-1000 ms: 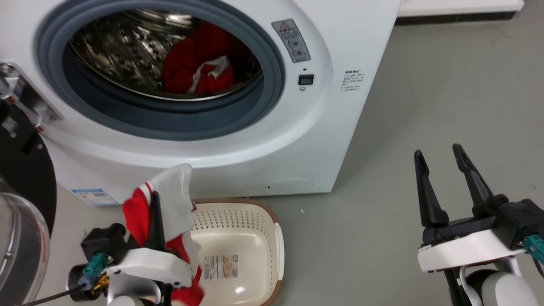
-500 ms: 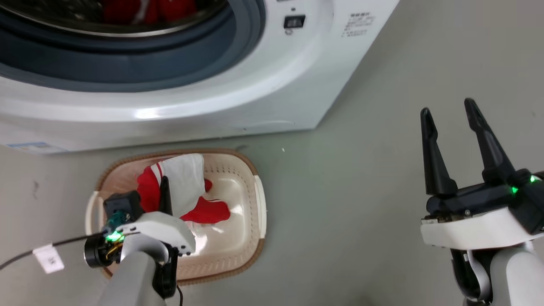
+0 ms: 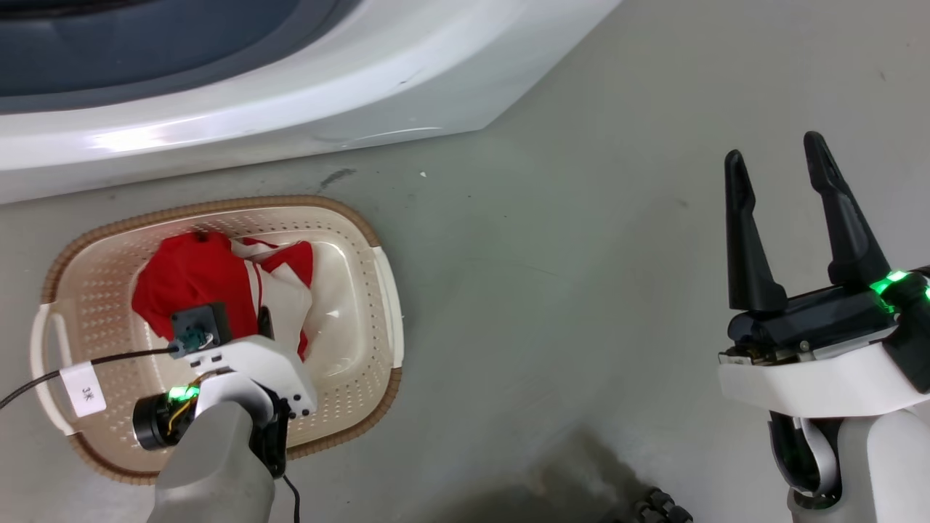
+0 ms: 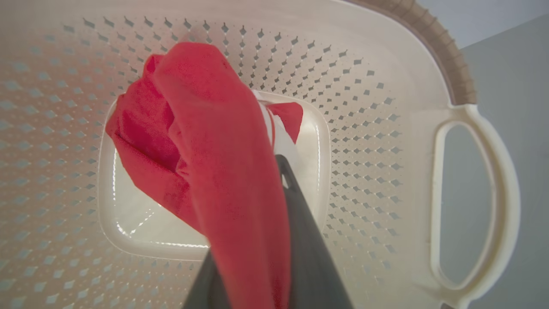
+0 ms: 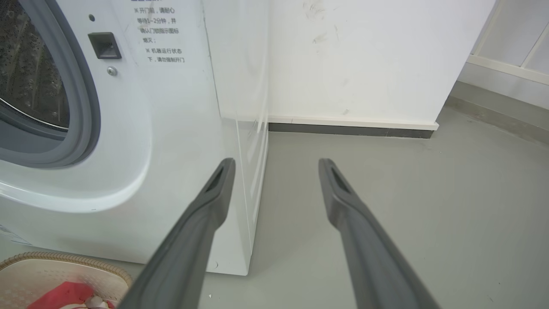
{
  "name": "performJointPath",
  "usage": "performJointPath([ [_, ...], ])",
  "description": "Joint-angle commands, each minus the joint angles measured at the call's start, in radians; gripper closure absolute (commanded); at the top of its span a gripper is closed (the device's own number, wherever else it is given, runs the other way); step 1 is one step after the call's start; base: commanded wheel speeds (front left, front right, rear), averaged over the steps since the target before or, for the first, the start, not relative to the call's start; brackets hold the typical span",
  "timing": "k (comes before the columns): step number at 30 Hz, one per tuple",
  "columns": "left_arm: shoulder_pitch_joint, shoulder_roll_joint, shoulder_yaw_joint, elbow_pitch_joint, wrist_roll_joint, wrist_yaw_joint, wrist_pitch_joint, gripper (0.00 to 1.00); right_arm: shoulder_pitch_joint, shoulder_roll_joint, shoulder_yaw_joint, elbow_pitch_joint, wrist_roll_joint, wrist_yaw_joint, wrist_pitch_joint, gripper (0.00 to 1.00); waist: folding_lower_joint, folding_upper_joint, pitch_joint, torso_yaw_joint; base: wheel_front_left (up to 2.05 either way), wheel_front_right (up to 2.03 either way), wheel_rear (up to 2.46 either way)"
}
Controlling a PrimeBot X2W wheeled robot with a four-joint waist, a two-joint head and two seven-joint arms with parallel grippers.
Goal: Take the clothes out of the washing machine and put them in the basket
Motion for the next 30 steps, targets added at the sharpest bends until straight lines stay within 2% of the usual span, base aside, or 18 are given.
performJointPath([
  [1,-0.014,0.001,0.006,0.024,-0.008,-0.003,-0.006,1.00,-0.018,0.001,0.005,0.003,0.004,-0.001,-0.007,0.00,-0.0002,0.0000,0.015,-0.019,0.00,0.00,0.00],
  [4,-0.034,0.005,0.010,0.091,-0.012,-0.007,-0.006,1.00,-0.018,0.001,0.012,0.011,0.004,-0.001,-0.011,0.00,-0.0002,0.0000,0.017,-0.030,0.00,0.00,0.00],
  [5,-0.040,0.004,0.011,0.112,-0.015,-0.011,-0.006,0.82,-0.019,0.001,0.013,0.012,0.005,-0.001,-0.011,0.00,-0.0002,0.0000,0.018,-0.033,0.00,0.00,0.00],
  [6,-0.048,0.005,0.009,0.131,-0.013,-0.015,-0.006,0.57,-0.020,0.001,0.013,0.013,0.005,-0.001,-0.013,0.00,-0.0002,0.0000,0.020,-0.036,0.00,0.00,0.00],
  [7,-0.054,0.007,0.012,0.142,-0.017,-0.015,-0.006,0.17,-0.020,0.001,0.013,0.015,0.004,-0.001,-0.014,0.00,-0.0002,0.0000,0.020,-0.038,0.00,0.00,0.00],
  [8,-0.058,0.008,0.014,0.152,-0.020,-0.016,-0.006,0.00,-0.020,0.001,0.013,0.017,0.003,-0.001,-0.015,0.00,-0.0002,0.0000,0.018,-0.040,0.00,0.00,0.00],
  [12,-0.047,0.008,0.019,0.176,-0.027,-0.018,-0.006,0.00,-0.010,0.001,0.009,0.041,0.000,-0.001,-0.019,0.00,-0.0002,0.0000,-0.023,-0.040,0.00,0.00,0.00],
  [16,0.007,-0.002,0.042,0.160,-0.043,-0.020,-0.006,0.00,0.003,0.001,0.014,0.083,0.005,-0.001,-0.020,0.00,-0.0002,0.0000,-0.113,-0.026,0.00,0.00,0.00],
  [24,0.157,-0.029,0.090,-0.041,-0.007,-0.023,-0.005,0.00,0.037,0.001,0.012,0.155,0.002,-0.001,-0.007,0.00,-0.0002,0.0000,-0.305,0.041,0.00,0.00,0.00],
  [30,0.251,-0.052,0.119,-0.212,0.060,-0.033,-0.005,0.00,0.078,0.000,0.001,0.178,-0.007,-0.001,0.016,0.00,-0.0002,0.0000,-0.402,0.106,0.00,0.00,0.00],
])
